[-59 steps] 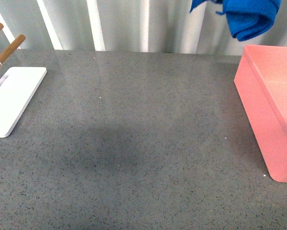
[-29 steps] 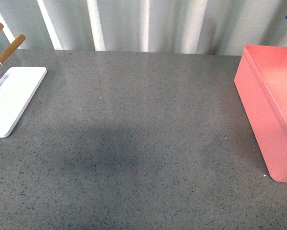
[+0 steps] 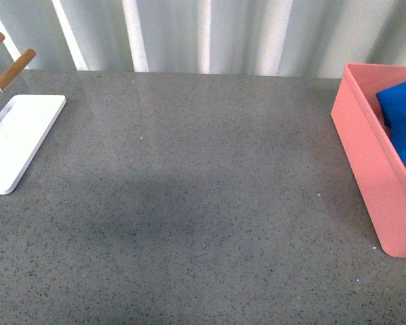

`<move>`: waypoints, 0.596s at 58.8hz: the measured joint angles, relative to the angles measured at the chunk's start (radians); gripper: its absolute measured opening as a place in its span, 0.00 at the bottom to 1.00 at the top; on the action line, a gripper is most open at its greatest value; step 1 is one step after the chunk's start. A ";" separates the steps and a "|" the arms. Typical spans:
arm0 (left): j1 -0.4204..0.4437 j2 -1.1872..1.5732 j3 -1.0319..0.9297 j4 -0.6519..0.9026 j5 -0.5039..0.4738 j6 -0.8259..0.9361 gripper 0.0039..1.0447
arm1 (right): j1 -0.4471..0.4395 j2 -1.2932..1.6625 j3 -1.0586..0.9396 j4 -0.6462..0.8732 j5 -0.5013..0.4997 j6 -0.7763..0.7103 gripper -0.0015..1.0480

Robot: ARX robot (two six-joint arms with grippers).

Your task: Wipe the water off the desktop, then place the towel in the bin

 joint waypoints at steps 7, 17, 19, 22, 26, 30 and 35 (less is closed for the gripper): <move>0.000 0.000 0.000 0.000 0.000 0.000 0.94 | -0.001 0.057 0.069 -0.124 -0.039 0.054 0.08; 0.000 0.000 0.000 0.000 0.000 0.000 0.94 | -0.003 0.084 0.119 -0.229 -0.077 0.099 0.35; 0.000 0.000 0.000 0.000 0.000 0.000 0.94 | -0.003 0.084 0.122 -0.236 -0.077 0.100 0.40; 0.000 0.000 0.000 0.000 0.000 0.000 0.94 | -0.003 0.084 0.126 -0.240 -0.072 0.099 0.49; 0.000 0.000 0.000 0.000 0.000 0.000 0.94 | -0.003 0.084 0.127 -0.245 -0.069 0.099 0.57; 0.000 0.000 0.000 0.000 0.000 0.000 0.94 | -0.003 0.084 0.127 -0.246 -0.057 0.096 0.67; 0.000 0.000 0.000 0.000 0.000 0.000 0.94 | -0.003 0.084 0.127 -0.245 -0.059 0.099 0.83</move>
